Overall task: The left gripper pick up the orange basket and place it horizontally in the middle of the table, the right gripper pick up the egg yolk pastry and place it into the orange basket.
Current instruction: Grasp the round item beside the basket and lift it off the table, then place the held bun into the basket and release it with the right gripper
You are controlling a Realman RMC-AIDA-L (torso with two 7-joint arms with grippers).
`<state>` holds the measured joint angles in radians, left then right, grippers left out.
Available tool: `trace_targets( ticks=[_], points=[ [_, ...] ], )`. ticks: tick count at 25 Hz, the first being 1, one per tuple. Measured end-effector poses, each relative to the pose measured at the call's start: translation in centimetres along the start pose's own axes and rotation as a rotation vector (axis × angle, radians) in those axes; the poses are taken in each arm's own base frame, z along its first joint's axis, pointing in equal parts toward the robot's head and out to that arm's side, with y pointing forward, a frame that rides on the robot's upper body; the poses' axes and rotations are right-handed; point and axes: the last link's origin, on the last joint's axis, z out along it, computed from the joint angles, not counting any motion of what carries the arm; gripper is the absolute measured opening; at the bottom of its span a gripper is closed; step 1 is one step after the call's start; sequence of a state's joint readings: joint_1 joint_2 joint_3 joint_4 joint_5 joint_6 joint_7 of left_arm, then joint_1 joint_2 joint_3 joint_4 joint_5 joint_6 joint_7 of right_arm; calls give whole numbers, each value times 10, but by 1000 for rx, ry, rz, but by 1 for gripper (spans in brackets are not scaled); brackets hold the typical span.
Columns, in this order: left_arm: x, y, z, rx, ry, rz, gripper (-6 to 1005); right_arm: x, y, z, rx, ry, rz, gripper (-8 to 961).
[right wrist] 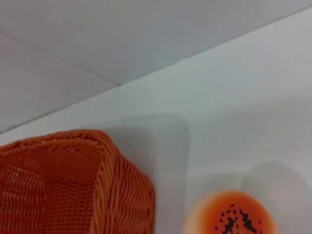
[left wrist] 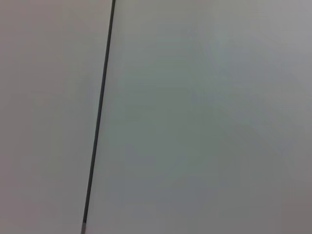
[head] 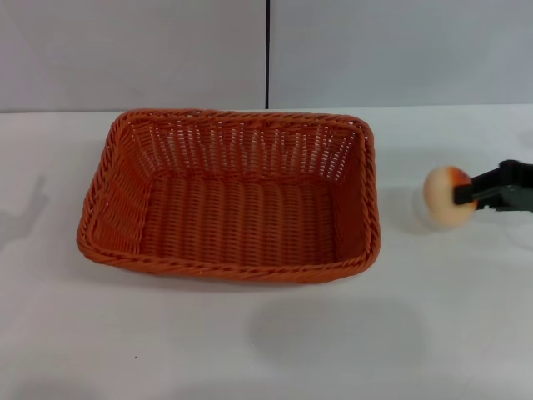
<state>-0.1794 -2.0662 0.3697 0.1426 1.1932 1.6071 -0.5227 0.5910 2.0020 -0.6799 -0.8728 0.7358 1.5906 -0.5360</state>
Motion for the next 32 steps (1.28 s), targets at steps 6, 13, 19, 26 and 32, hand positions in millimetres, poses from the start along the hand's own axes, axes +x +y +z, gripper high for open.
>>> trace_targets(
  ticks=[6, 13, 19, 26, 32],
  points=[
    [1, -2, -2, 8, 3, 1, 832, 12, -9, -31, -42, -91, 56, 188],
    [1, -2, 0, 11, 5, 2, 832, 24, 0, -77, -136, -242, 52, 153],
    [2, -1, 5, 2, 16, 1, 832, 19, 20, -95, -228, -332, -22, 133],
    [1, 2, 12, -10, 13, 2, 832, -11, 68, -79, -338, -290, -203, 62],
    [0, 4, 13, -9, 18, -9, 832, -24, 115, -10, -385, -125, -328, 54]
  ],
)
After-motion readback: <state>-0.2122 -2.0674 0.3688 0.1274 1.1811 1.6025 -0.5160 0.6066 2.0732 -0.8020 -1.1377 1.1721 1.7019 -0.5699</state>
